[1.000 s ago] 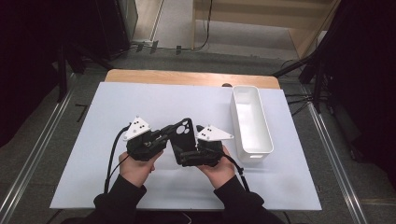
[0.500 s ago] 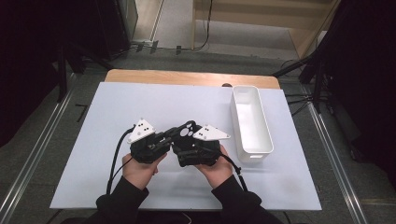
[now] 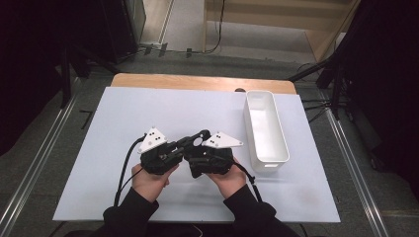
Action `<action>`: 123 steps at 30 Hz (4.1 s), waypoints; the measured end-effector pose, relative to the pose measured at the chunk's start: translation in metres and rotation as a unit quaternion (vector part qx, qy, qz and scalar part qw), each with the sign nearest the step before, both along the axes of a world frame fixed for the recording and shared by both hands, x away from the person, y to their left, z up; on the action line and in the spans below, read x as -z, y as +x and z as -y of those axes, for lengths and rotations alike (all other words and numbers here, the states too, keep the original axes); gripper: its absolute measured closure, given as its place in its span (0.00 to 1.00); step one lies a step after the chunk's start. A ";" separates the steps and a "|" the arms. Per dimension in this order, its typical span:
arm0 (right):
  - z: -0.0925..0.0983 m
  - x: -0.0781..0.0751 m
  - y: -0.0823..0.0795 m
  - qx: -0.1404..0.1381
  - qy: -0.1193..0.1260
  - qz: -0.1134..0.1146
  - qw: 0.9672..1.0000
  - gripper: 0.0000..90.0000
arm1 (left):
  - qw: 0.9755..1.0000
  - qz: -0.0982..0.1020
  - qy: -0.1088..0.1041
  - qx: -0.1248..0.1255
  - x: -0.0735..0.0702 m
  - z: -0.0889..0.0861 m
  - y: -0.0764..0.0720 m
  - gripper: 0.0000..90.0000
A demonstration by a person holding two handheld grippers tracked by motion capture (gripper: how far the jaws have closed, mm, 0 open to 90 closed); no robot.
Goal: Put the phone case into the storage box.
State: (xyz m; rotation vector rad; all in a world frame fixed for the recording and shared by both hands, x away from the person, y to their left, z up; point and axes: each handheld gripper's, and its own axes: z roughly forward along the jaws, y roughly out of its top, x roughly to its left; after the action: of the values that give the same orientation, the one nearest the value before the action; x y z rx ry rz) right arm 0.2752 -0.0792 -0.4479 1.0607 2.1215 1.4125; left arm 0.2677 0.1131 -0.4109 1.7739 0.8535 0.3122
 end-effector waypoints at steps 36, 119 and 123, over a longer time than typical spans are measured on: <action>0.029 -0.005 0.015 0.042 0.007 -0.004 0.999 0.15 | 1.000 0.004 -0.008 0.009 0.001 -0.005 0.002 0.60; 0.051 -0.031 0.037 0.010 0.019 -0.011 1.000 0.15 | 0.996 0.025 -0.001 0.085 0.054 -0.096 -0.011 0.23; 0.053 -0.035 0.040 0.010 0.019 -0.013 1.000 0.15 | 0.997 0.023 0.002 0.077 0.055 -0.099 -0.013 0.23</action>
State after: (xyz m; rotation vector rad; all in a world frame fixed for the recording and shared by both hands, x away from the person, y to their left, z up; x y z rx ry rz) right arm 0.3155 -0.1326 -0.4133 1.1180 2.1039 1.4432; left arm 0.2548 0.2120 -0.4657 1.8186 0.6796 0.2521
